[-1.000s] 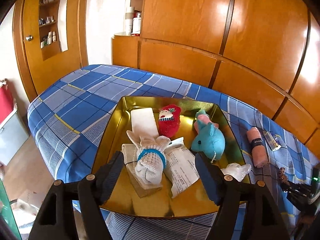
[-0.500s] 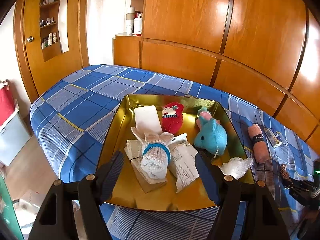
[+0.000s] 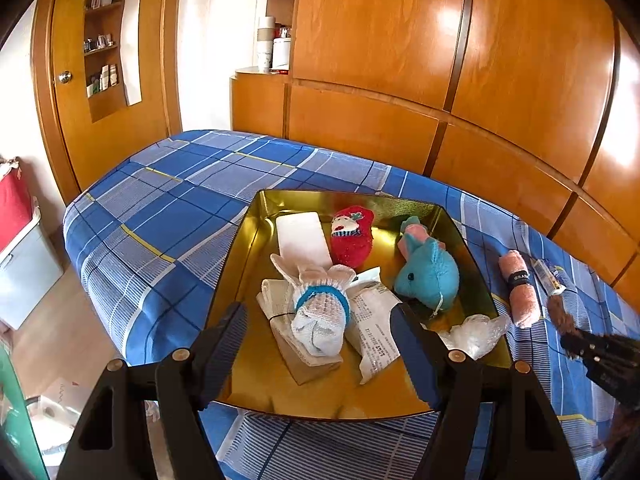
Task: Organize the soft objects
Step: 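Carry the brown scrunchie into the gold tray and open the right gripper, then move the left tool to the pink rolled dishcloth and grasp it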
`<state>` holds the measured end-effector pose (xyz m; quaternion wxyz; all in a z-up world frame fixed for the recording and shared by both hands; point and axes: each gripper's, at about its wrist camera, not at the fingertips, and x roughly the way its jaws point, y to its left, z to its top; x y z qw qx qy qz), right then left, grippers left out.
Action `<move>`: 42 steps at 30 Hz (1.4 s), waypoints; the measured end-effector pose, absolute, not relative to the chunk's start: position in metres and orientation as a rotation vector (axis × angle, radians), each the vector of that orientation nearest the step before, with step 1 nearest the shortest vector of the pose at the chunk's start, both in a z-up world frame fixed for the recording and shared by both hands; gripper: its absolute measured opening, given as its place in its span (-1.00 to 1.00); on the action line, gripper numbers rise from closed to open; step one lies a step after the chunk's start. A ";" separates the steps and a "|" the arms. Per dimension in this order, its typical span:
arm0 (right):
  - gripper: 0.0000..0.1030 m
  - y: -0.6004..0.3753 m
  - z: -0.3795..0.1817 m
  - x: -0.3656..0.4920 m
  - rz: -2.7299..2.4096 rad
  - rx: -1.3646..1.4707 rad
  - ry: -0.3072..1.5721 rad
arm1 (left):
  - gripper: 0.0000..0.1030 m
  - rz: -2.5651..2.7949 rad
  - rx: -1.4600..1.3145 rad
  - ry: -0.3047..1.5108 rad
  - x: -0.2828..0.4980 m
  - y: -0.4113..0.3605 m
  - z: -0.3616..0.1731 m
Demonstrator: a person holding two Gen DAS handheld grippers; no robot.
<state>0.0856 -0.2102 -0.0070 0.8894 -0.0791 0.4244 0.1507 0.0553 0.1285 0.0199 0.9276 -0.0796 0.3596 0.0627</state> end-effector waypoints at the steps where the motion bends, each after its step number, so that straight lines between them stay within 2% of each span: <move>1: -0.63 -0.197 -0.002 0.085 0.343 -0.175 0.870 | 0.44 0.131 -0.162 0.737 0.055 0.129 0.020; 12: -0.63 -0.071 0.019 0.107 0.603 -0.214 0.849 | 0.44 0.177 -0.203 0.721 0.049 0.152 0.019; 17: -0.63 -0.018 -0.001 0.126 0.651 -0.241 0.912 | 0.44 0.219 -0.239 0.723 0.048 0.173 0.015; 22: -0.54 0.013 -0.037 0.149 0.622 -0.305 0.995 | 0.44 0.241 -0.257 0.736 0.046 0.185 0.009; 24: -0.50 0.013 -0.046 0.153 0.608 -0.310 1.016 | 0.44 0.244 -0.263 0.742 0.046 0.188 0.007; 26: -0.36 0.008 -0.044 0.151 0.624 -0.276 1.013 | 0.44 0.244 -0.262 0.744 0.046 0.189 0.006; 35: -0.31 -0.048 0.000 0.123 0.606 -0.186 0.879 | 0.44 0.215 -0.226 0.726 0.048 0.176 0.016; 42: -0.26 -0.118 0.012 0.111 0.497 -0.126 0.841 | 0.44 0.146 -0.158 0.707 0.052 0.144 0.029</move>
